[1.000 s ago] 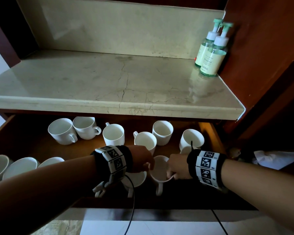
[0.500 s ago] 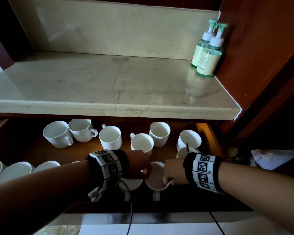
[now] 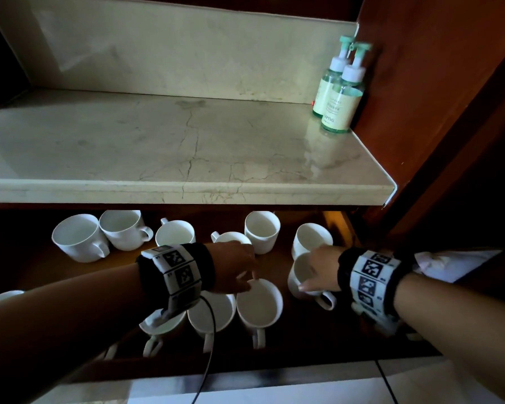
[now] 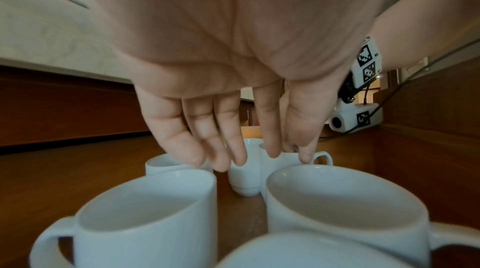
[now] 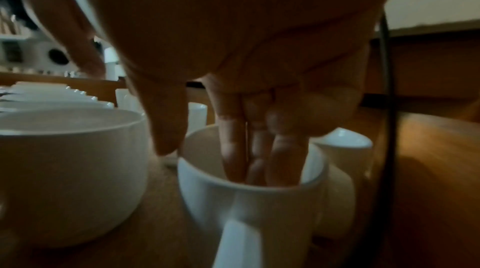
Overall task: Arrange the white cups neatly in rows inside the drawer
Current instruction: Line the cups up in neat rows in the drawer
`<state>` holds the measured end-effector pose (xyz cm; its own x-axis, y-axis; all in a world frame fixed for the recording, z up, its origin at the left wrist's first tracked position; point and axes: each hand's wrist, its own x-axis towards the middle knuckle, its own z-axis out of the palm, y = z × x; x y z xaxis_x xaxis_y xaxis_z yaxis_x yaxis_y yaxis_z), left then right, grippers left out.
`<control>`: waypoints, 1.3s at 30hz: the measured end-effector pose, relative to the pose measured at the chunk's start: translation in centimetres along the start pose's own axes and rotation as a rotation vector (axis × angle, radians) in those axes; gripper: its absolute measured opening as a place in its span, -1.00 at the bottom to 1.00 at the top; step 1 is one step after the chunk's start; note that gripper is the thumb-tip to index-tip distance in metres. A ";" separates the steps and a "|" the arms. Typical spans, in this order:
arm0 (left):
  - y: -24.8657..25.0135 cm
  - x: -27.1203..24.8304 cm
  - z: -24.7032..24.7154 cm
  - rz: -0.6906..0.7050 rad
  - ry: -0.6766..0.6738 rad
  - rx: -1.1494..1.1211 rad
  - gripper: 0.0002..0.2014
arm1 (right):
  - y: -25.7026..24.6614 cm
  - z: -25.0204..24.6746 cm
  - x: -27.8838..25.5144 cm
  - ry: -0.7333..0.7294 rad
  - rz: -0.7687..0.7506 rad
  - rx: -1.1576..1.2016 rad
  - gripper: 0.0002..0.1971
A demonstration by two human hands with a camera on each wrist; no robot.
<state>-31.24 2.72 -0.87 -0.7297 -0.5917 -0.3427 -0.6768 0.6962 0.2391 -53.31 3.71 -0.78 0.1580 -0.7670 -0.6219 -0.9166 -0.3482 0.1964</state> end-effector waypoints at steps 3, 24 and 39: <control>0.8 0.8 -0.3 -0.021 -0.030 0.039 -0.69 | -1.0 0.3 0.8 0.029 -0.005 0.080 -0.66; 1.4 0.4 0.8 -0.034 -0.026 -0.010 -0.74 | -3.1 0.3 1.5 -0.064 0.052 0.166 -0.71; 0.8 -0.3 2.5 -0.086 -0.079 -0.018 -0.44 | -4.3 1.0 1.7 -0.157 -0.065 0.241 -0.72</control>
<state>-31.27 4.50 -2.86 -0.6591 -0.6149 -0.4329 -0.7391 0.6361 0.2217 -49.52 4.45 -3.40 0.1778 -0.6478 -0.7408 -0.9702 -0.2411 -0.0221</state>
